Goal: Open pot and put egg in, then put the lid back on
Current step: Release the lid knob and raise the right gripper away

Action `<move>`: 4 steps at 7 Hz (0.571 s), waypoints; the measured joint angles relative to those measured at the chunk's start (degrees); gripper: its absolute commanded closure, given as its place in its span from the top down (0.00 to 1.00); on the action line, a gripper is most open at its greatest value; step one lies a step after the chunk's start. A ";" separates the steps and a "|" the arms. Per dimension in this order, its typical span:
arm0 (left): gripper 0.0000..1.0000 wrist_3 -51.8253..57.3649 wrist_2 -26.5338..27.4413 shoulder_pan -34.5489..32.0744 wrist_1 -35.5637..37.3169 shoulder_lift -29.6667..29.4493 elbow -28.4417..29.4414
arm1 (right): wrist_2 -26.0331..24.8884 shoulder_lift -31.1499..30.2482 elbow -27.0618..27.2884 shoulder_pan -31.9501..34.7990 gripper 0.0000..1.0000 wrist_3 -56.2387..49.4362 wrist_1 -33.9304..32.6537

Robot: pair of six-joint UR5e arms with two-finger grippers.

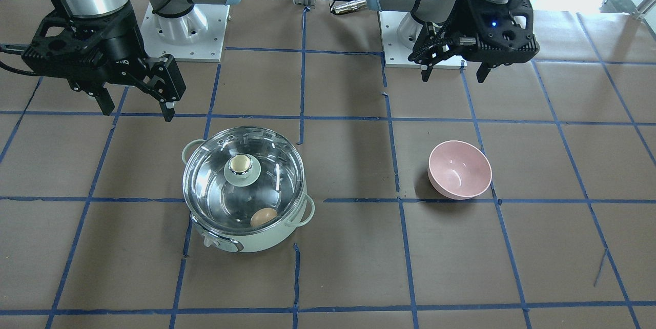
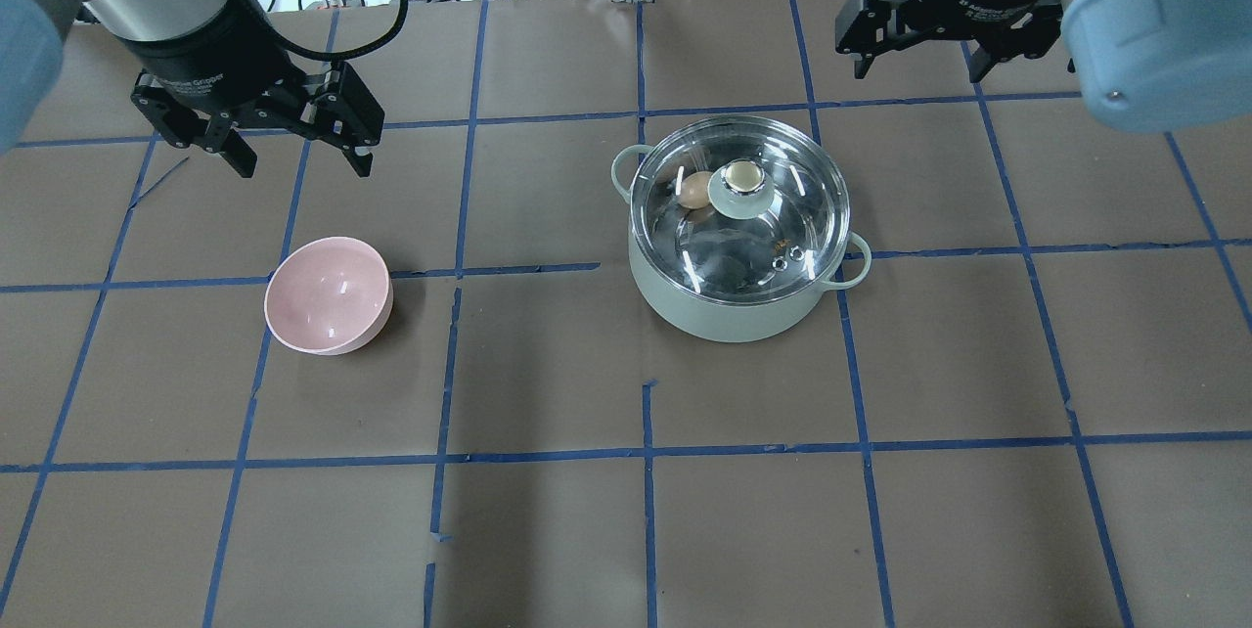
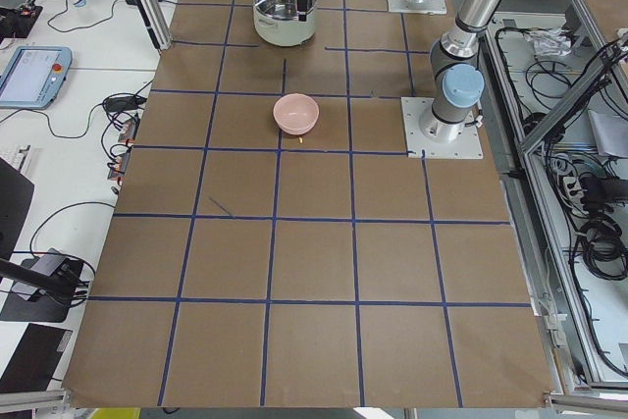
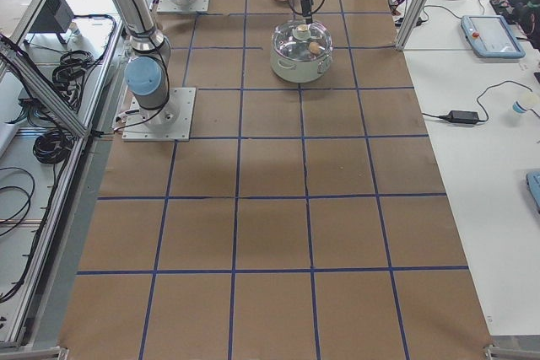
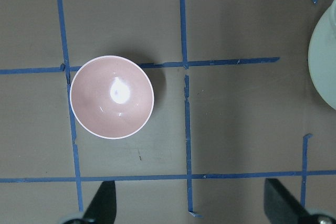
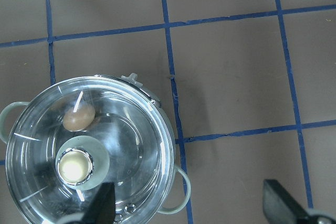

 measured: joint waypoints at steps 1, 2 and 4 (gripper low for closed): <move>1.00 -0.03 -0.10 0.15 -0.07 0.00 0.02 | 0.11 -0.61 -0.04 -0.08 1.00 -0.05 0.82; 1.00 -0.06 -0.13 0.20 -0.10 0.00 -0.04 | 0.15 -0.93 -0.03 -0.13 1.00 -0.07 1.15; 1.00 -0.12 -0.07 0.24 -0.12 0.00 -0.14 | 0.20 -1.10 -0.01 -0.06 1.00 -0.07 1.25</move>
